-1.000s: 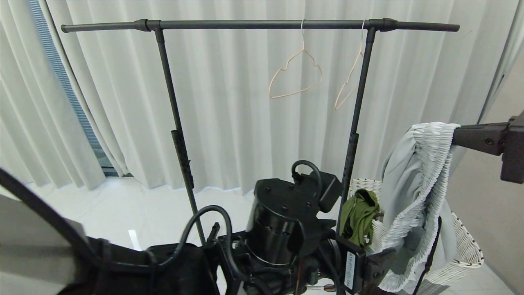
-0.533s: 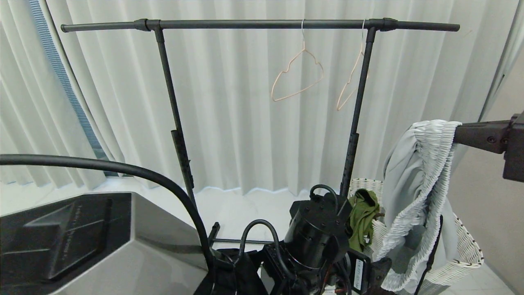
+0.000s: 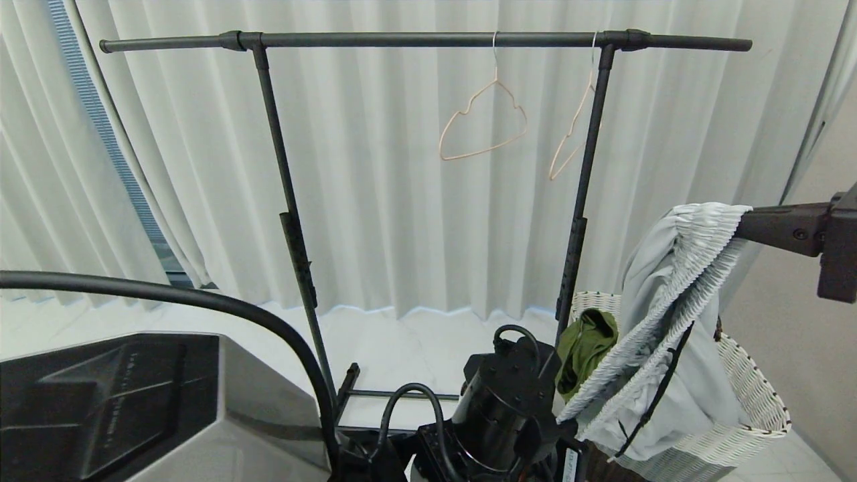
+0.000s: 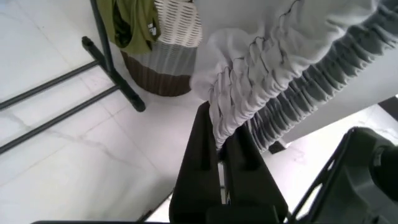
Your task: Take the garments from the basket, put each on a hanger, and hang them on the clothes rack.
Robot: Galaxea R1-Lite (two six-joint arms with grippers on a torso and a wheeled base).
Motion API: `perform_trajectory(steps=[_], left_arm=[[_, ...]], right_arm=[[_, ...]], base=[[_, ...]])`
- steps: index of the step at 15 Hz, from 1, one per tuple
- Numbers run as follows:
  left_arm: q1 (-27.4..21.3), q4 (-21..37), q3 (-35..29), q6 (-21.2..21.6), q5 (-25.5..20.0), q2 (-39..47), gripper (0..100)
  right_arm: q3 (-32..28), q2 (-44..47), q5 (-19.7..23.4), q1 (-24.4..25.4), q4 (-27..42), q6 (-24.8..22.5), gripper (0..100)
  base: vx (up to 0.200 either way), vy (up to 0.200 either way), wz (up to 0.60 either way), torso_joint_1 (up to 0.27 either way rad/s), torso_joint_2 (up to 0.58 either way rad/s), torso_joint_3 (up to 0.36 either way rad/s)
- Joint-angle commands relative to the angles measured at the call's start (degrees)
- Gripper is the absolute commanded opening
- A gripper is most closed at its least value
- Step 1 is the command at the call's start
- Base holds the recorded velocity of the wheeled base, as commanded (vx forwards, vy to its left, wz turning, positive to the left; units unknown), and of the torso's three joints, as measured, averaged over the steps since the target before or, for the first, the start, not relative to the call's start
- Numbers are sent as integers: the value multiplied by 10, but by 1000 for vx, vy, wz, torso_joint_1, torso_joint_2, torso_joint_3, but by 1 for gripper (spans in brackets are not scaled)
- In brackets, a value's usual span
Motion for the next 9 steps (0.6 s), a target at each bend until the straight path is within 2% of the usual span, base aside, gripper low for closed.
perform_trajectory(steps=[1, 3, 5, 7, 9], left_arm=[[-14, -3, 33, 0, 21, -67, 0], [-18, -2, 43, 4, 56, -130, 0], [-18, 14, 43, 9, 64, -190, 0], [-27, 117, 43, 12, 65, -272, 0], [-30, 189, 38, 14, 83, -345, 0]], right_arm=[[7, -1, 0, -6, -1, -4, 0], [17, -3, 0, -7, -1, -4, 0], [26, -4, 1, -7, -2, -8, 0], [32, -5, 1, -7, -2, -24, 0], [37, -7, 1, -5, -3, -42, 0]], base=[[0, 0, 0, 0, 0, 0], [0, 0, 0, 0, 0, 0], [0, 0, 0, 0, 0, 0], [0, 0, 0, 0, 0, 0], [0, 0, 0, 0, 0, 0]])
